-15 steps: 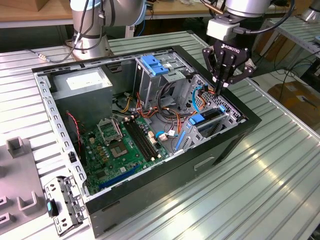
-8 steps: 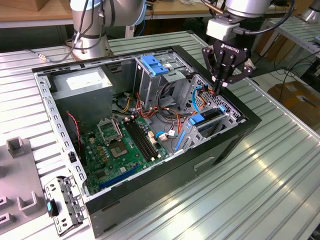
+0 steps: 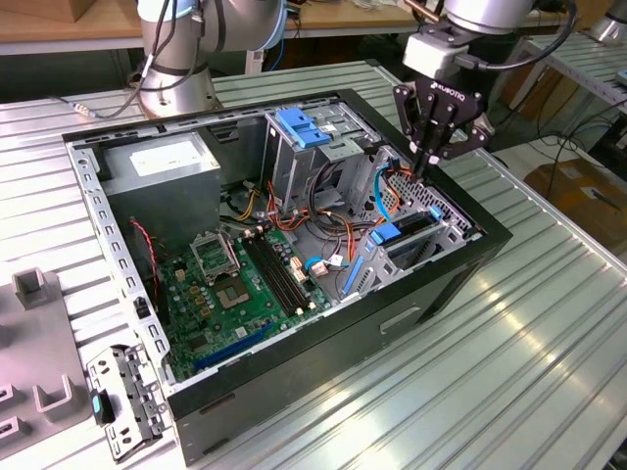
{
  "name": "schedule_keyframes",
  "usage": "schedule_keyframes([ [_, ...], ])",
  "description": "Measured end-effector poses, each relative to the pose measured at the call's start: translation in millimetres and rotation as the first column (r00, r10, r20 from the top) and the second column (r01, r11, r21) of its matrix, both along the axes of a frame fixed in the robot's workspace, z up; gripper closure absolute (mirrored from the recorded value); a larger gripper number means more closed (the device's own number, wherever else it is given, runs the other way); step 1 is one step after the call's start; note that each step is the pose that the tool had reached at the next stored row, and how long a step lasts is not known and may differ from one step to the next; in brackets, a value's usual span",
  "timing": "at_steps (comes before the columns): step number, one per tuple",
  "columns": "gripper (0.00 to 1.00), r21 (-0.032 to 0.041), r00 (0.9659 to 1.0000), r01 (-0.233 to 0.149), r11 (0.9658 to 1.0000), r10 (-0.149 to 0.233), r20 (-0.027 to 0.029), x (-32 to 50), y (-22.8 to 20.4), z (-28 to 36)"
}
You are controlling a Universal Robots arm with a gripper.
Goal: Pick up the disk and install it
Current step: 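Insert the first disk wire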
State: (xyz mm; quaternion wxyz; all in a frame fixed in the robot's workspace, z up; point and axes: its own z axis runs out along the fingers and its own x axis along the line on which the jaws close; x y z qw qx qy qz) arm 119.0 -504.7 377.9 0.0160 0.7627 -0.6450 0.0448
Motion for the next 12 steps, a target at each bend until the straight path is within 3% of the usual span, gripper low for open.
schedule_keyframes([
  [7, 0.84, -0.0003, 0.9950, 0.100, 0.9950, -0.100, 0.0000, 5.6, -0.1, -8.0],
  [10, 0.84, -0.0003, 0.9946, 0.104, 0.9946, -0.104, 0.0000, 5.5, -0.7, -9.0],
  [12, 0.84, 0.0010, 0.9946, 0.104, 0.9946, -0.104, 0.0021, 4.1, -3.6, -9.3],
])
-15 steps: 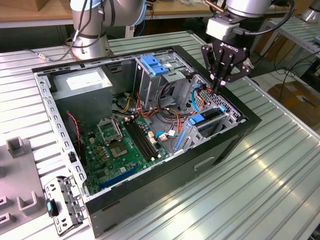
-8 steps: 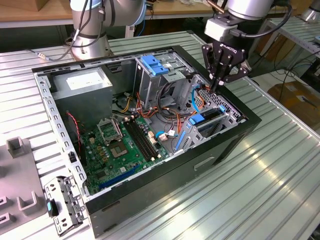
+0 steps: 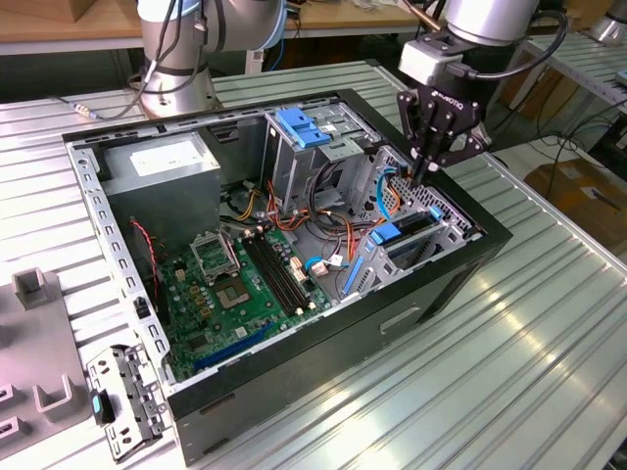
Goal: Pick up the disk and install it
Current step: 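Insert the first disk wire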
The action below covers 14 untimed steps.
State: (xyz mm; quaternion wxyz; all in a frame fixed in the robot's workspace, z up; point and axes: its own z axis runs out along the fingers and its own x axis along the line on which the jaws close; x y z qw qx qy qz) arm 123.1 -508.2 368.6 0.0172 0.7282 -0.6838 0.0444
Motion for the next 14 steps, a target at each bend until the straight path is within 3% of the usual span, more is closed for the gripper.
schedule_keyframes([
  [9, 0.84, -0.0002, 1.0000, -0.001, 1.0000, 0.001, 0.0072, -8.7, -2.7, -0.2],
  [11, 0.84, -0.0035, 1.0000, -0.001, 1.0000, 0.001, 0.0090, -9.7, -2.8, -0.8],
  [14, 0.84, -0.0061, 0.9999, -0.001, 1.0000, 0.001, 0.0161, -9.6, -8.5, -2.6],
])
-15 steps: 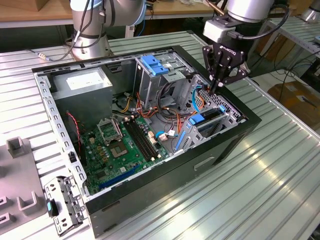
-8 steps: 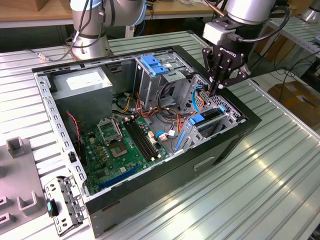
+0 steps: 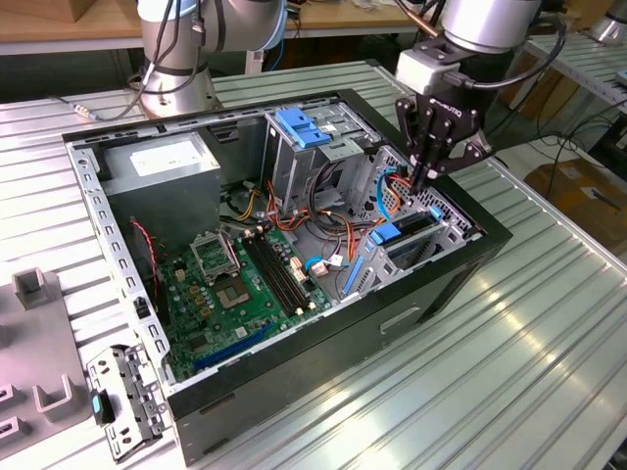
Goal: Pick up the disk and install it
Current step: 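Insert the first disk wire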
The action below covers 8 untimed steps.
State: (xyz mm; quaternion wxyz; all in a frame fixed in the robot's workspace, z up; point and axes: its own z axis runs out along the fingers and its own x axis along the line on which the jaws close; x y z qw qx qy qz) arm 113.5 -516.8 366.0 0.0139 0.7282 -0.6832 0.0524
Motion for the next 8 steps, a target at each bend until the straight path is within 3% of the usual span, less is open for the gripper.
schedule_keyframes([
  [5, 0.84, -0.0012, 1.0000, 0.000, 1.0000, 0.000, 0.0039, -0.1, -12.1, -2.6],
  [8, 0.84, -0.0010, 1.0000, 0.000, 1.0000, 0.000, 0.0040, -0.9, -14.4, -5.5],
])
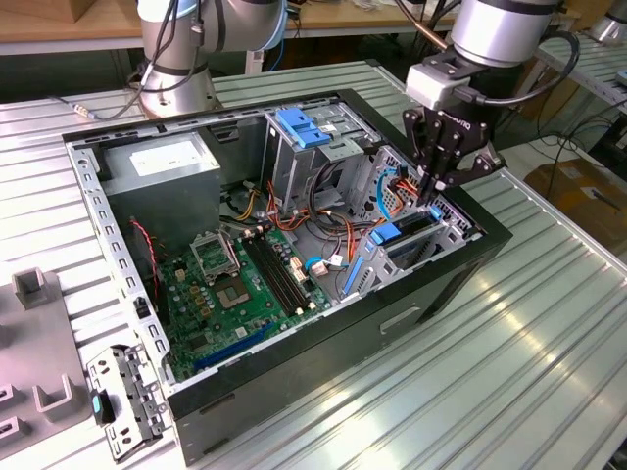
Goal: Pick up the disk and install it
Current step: 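Insert the first disk wire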
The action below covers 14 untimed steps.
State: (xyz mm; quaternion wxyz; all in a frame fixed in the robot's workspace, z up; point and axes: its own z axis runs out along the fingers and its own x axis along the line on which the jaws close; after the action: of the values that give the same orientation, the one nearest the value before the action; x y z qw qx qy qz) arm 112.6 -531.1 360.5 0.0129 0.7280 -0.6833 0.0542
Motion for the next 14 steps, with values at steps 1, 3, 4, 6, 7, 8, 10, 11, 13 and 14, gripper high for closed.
schedule_keyframes([
  [1, 0.84, -0.0002, 1.0000, 0.000, 1.0000, 0.000, 0.0000, -0.1, 0.0, -1.1],
  [3, 0.84, -0.0008, 1.0000, 0.004, 1.0000, -0.004, 0.0001, -0.1, 0.1, -3.1],
  [4, 0.84, -0.0016, 0.9999, 0.012, 0.9999, -0.012, 0.0001, -0.2, 0.3, -4.0],
  [6, 0.84, -0.0018, 0.9999, 0.017, 0.9999, -0.017, 0.0001, -0.3, 0.4, -4.5],
  [7, 0.84, -0.0017, 0.9998, 0.017, 0.9998, -0.017, 0.0000, -0.7, 0.3, -4.6],
  [8, 0.84, -0.0015, 0.9999, 0.017, 0.9998, -0.017, 0.0000, -1.4, 0.4, -4.7],
  [10, 0.84, -0.0016, 0.9999, 0.017, 0.9998, -0.017, 0.0000, -3.4, 0.4, -4.7],
  [11, 0.84, -0.0018, 0.9999, 0.017, 0.9999, -0.017, 0.0001, -3.9, 0.4, -4.6],
  [13, 0.84, -0.0017, 0.9998, 0.021, 0.9998, -0.021, 0.0001, -4.0, 0.4, -4.6],
  [14, 0.84, -0.0017, 0.9996, 0.029, 0.9996, -0.029, 0.0001, -4.1, 0.4, -4.6],
])
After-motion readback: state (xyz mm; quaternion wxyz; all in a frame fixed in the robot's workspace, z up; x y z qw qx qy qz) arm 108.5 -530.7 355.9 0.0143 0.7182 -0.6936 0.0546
